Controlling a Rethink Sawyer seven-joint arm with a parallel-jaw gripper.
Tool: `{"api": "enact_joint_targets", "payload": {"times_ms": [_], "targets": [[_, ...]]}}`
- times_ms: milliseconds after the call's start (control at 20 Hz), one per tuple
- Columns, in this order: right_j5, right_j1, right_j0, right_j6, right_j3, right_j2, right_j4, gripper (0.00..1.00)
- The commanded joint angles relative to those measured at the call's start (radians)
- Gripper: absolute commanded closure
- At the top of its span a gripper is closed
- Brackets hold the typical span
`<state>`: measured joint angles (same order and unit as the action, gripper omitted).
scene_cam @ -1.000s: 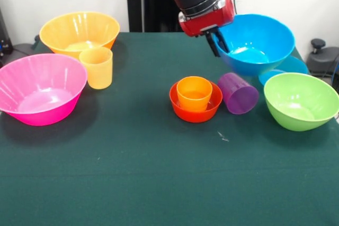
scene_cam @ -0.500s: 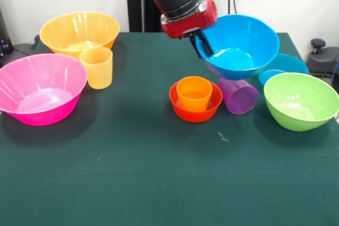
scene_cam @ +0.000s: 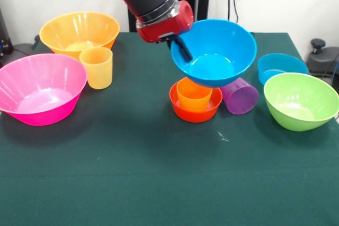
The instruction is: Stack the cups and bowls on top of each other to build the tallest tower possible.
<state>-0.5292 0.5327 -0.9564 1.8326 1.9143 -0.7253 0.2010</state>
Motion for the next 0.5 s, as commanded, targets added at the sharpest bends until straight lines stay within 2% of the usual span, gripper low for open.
{"api": "enact_joint_targets", "payload": {"times_ms": [50, 500], "targets": [[-0.153, -0.082, -0.011, -0.201, -0.116, -0.050, 0.056, 1.00], [-0.142, -0.109, -0.042, -0.211, -0.113, -0.073, 0.097, 1.00]]}}
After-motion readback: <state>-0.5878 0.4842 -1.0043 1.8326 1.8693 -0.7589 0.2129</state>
